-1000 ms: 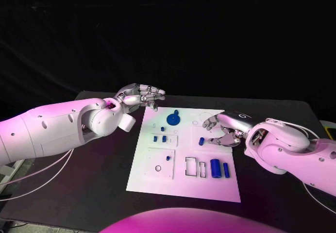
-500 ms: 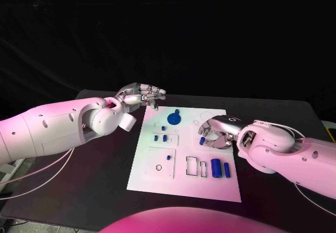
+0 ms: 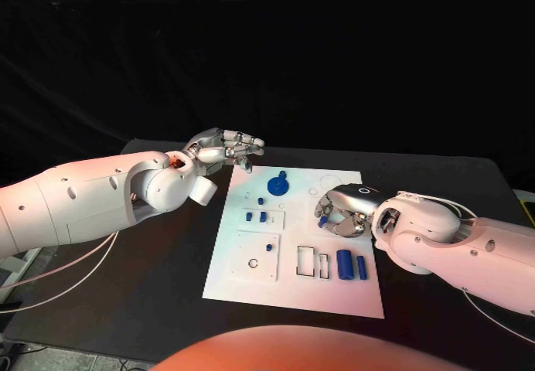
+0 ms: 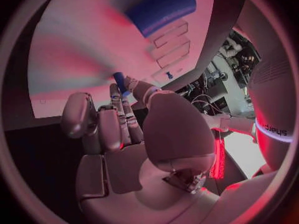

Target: Assemble the parts on the task board

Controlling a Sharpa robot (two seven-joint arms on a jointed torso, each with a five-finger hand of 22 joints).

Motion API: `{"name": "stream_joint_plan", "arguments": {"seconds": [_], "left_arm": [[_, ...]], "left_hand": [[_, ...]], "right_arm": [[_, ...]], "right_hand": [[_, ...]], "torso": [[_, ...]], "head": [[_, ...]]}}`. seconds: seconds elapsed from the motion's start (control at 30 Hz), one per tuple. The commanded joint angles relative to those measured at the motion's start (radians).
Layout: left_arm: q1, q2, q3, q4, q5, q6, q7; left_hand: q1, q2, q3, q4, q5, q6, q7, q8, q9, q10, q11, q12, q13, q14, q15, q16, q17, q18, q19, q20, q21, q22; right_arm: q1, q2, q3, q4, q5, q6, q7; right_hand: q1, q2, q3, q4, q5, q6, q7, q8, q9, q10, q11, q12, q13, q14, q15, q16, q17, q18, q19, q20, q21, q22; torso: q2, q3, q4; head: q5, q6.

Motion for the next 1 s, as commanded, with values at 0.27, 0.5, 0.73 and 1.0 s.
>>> {"name": "stream_joint_plan", "arguments": {"seconds": [0.27,0.5,0.73,1.0], "left_arm": [[0.001,-0.001,0.001,0.004,0.006,0.018,0.000],[0.001,-0.002,0.001,0.004,0.006,0.018,-0.001],[0.001,-0.001,0.001,0.004,0.006,0.018,-0.001],[0.001,0.000,0.001,0.001,0.006,0.018,-0.001]], "left_hand": [[-0.002,0.007,-0.008,0.000,0.002,-0.006,0.009,0.005,0.001,-0.006,-0.002,0.003,0.001,-0.009,0.001,-0.005,-0.001,0.005,-0.002,0.007,-0.004,-0.001],[-0.002,0.007,-0.008,0.000,0.002,-0.006,0.009,0.006,0.001,-0.007,-0.002,0.003,0.001,-0.009,0.001,-0.004,-0.001,0.005,-0.001,0.007,-0.005,-0.001],[-0.002,0.007,-0.008,0.000,0.002,-0.006,0.009,0.006,0.001,-0.007,-0.002,0.003,0.001,-0.009,0.001,-0.004,-0.001,0.005,-0.001,0.007,-0.005,-0.001],[-0.001,0.008,-0.008,0.000,0.002,-0.007,0.009,0.007,0.001,-0.008,-0.002,0.005,0.001,-0.009,0.001,-0.004,-0.001,0.006,0.000,0.007,-0.005,-0.002]], "right_arm": [[-0.007,0.004,-0.001,-0.006,-0.037,-0.002,-0.023],[-0.010,0.002,-0.001,-0.004,-0.041,-0.066,-0.027],[-0.012,-0.005,-0.001,0.007,-0.038,-0.122,-0.016],[0.000,-0.055,0.005,0.074,-0.019,-0.146,-0.018]], "right_hand": [[-0.009,0.014,0.062,-0.002,-0.022,0.044,-0.015,0.021,0.003,0.059,-0.016,-0.001,0.003,0.022,-0.019,0.018,0.019,-0.034,0.035,-0.009,0.084,0.109],[0.006,0.045,0.097,-0.010,-0.024,0.085,-0.032,0.048,0.018,0.113,-0.035,0.002,0.008,0.026,-0.033,0.029,0.032,-0.043,0.054,-0.023,0.134,0.136],[0.006,0.056,0.103,-0.013,-0.024,0.104,-0.041,0.067,0.031,0.142,-0.044,0.000,0.011,0.029,-0.041,0.036,0.043,-0.049,0.066,-0.030,0.165,0.152],[0.004,0.055,0.103,-0.014,-0.025,0.106,-0.043,0.071,0.034,0.146,-0.045,-0.002,0.011,0.029,-0.042,0.036,0.042,-0.050,0.067,-0.031,0.169,0.154]], "torso": [[-0.001,-0.0008,-0.0001],[-0.001,-0.0006,0.0003],[-0.001,-0.0011,0.0001],[-0.004,-0.0033,0.0002]], "head": [[-0.001,-0.004],[-0.002,-0.004],[-0.004,-0.003],[-0.001,-0.003]]}}
